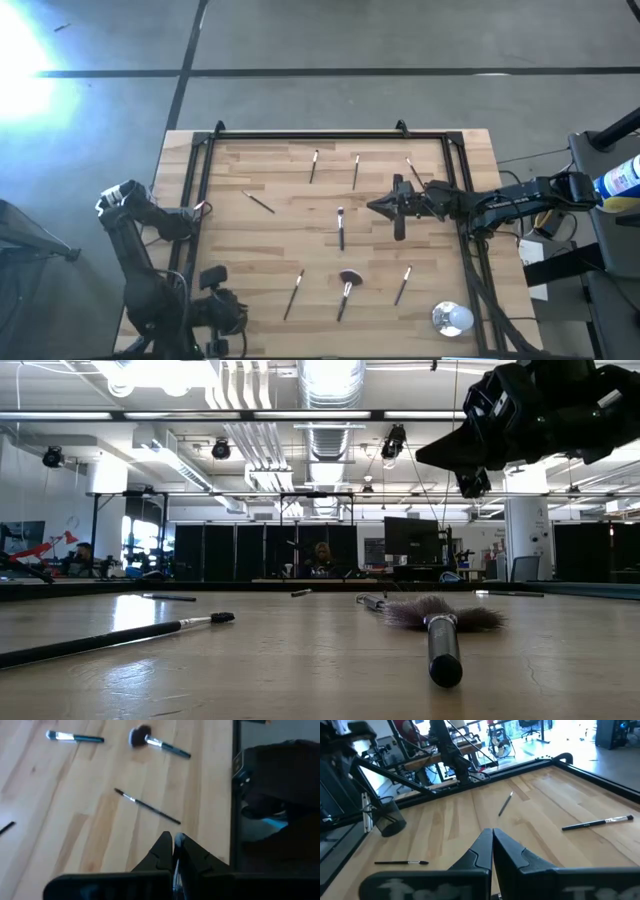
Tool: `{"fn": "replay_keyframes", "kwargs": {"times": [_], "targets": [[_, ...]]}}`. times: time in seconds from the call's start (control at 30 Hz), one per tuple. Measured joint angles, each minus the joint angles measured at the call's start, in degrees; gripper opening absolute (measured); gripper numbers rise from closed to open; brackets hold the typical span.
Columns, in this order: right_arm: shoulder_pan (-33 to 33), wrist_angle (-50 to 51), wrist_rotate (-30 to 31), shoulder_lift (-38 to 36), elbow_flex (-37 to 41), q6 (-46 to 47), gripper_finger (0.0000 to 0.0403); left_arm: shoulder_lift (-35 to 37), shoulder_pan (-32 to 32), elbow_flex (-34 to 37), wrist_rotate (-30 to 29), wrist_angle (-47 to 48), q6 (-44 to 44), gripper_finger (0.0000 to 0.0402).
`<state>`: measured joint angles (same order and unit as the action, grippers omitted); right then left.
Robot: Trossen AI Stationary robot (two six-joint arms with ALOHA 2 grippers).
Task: Pick & Place Makeup Brushes
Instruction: Put the black eyeshadow brush into the makeup holder
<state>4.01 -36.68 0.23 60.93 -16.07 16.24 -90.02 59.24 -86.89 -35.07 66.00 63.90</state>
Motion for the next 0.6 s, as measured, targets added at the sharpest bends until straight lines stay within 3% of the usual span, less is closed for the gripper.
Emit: {"fn": "replay_keyframes", "kwargs": {"times": [0.3, 0.6], "targets": [[0.0, 0.8, 0.0, 0.0, 0.1, -0.2, 0.0008, -1.3, 2.1, 7.9, 2.7, -0.8, 6.8, 0.0007], [0.0, 1.0, 0.0, 0.0, 0.1, -0.3, 0.0008, 0.1, 3.2, 9.3, 1.8, 2.3, 9.0, 0.0007]]}}
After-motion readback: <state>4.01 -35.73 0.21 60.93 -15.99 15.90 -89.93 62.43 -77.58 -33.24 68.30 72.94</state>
